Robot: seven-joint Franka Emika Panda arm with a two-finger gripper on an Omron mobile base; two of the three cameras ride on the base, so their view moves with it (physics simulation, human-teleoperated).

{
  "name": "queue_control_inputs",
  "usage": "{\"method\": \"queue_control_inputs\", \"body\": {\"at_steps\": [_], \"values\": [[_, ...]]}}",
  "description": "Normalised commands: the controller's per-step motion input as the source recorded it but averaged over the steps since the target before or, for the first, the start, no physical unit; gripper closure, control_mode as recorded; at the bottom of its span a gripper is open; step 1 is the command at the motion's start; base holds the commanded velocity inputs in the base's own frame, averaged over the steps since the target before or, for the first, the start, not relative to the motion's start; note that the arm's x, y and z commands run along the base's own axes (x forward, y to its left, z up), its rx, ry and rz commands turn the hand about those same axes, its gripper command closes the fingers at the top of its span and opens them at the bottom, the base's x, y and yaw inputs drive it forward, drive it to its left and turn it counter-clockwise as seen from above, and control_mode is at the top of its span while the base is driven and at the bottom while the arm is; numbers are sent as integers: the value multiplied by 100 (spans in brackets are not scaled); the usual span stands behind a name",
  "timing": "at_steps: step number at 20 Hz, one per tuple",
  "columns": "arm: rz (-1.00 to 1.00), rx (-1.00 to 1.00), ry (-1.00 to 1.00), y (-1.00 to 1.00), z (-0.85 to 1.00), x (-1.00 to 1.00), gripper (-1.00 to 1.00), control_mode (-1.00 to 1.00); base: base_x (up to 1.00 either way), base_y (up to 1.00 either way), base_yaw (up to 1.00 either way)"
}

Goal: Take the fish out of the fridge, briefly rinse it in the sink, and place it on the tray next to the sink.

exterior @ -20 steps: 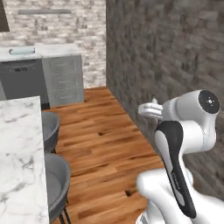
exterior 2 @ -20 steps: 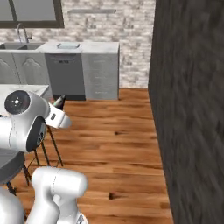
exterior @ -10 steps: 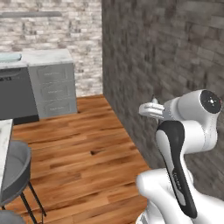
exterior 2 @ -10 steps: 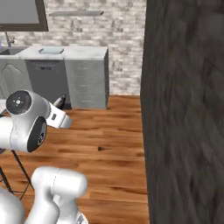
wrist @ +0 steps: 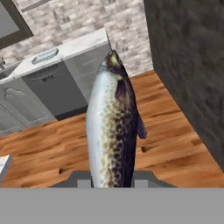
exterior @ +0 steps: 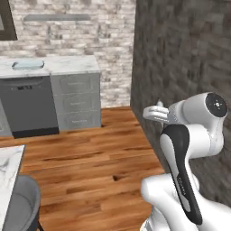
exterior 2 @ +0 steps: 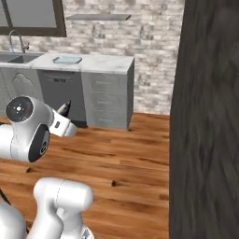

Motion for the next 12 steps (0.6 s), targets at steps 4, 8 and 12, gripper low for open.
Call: {"method": "queue_control_inputs", "body": {"at_steps": [4,8,12], "values": [[0,0,0,0,0,0,100,100,100,-20,34],[0,0,0,0,0,0,100,100,100,-26,33],[0,0,0,0,0,0,100,100,100,-23,30]]}}
